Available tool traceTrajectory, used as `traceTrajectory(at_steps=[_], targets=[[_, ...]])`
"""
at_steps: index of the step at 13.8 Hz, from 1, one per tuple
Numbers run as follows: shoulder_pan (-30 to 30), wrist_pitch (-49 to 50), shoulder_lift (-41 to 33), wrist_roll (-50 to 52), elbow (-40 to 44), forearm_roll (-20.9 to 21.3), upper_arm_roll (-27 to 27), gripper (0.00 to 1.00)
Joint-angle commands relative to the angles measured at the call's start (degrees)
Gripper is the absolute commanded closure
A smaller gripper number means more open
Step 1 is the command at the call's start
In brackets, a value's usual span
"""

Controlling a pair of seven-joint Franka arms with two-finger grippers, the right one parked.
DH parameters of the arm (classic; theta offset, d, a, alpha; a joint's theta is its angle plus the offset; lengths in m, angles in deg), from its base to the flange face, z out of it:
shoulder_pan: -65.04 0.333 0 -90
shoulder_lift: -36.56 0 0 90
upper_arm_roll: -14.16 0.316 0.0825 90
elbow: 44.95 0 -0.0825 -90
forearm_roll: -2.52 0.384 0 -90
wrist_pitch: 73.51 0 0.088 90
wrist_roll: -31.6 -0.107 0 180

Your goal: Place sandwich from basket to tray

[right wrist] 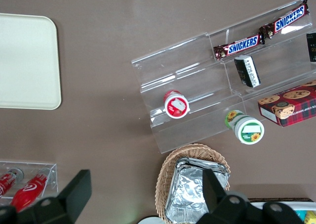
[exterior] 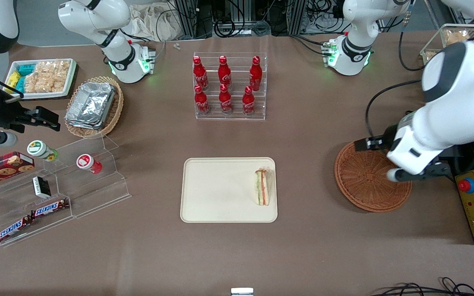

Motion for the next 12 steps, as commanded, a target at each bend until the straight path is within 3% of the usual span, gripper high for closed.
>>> traceTrajectory(at_steps=[1,5,8,12], targets=[[-1.8,3.7,-6.6,-2.6,-2.9,-2.5,5.3,0.01],[-8.9,3.2,-14.7,-4.6,-10.3,-5.5,15.6,0.01],[-9.9,1.4,-20.1,-4.7,-16.2,-4.8,16.4,0.01],[-13.0,1.4,-17.5,-3.7,-13.9,-4.4,18.3,0.01]])
